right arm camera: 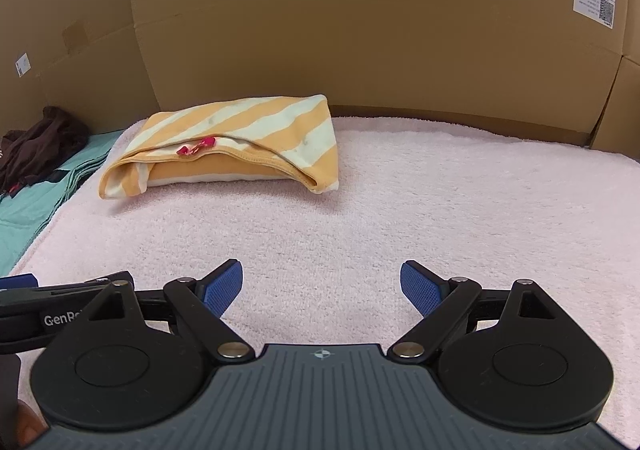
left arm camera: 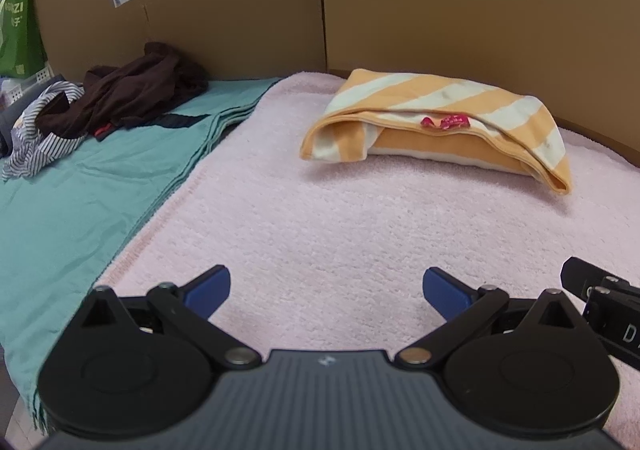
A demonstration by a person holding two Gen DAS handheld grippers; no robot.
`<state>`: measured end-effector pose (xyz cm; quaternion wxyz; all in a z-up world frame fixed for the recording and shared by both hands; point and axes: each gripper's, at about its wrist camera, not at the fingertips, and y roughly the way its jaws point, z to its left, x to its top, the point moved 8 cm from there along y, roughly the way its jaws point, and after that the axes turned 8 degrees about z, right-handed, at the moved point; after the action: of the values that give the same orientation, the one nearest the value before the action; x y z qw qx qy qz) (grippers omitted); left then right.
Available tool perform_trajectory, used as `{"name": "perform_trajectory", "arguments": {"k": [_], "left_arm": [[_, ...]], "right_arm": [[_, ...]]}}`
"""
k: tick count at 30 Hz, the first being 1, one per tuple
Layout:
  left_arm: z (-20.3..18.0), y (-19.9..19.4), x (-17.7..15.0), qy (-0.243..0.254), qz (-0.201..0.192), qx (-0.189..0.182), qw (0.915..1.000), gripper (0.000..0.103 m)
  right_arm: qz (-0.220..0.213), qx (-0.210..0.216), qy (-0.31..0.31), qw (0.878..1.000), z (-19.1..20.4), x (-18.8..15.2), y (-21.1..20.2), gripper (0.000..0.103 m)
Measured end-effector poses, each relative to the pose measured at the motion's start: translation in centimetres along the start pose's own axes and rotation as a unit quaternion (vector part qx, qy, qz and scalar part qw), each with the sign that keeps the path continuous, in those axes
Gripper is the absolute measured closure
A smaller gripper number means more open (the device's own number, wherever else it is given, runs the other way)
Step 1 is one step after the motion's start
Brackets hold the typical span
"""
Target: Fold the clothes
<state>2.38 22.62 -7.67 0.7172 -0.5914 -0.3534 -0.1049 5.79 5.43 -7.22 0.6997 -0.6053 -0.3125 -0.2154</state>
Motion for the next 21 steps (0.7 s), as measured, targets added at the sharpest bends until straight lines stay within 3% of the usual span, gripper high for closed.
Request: {"name": "perform_trajectory", "arguments": {"k": [21], "left_arm": [[-0.72, 0.08, -0.48, 0.005, 0.003, -0.003, 1.0000, 0.001]], "right_arm": [[-0.001, 0.000, 0.005, 1.000, -0.25, -0.20, -0.14, 0.014]]}}
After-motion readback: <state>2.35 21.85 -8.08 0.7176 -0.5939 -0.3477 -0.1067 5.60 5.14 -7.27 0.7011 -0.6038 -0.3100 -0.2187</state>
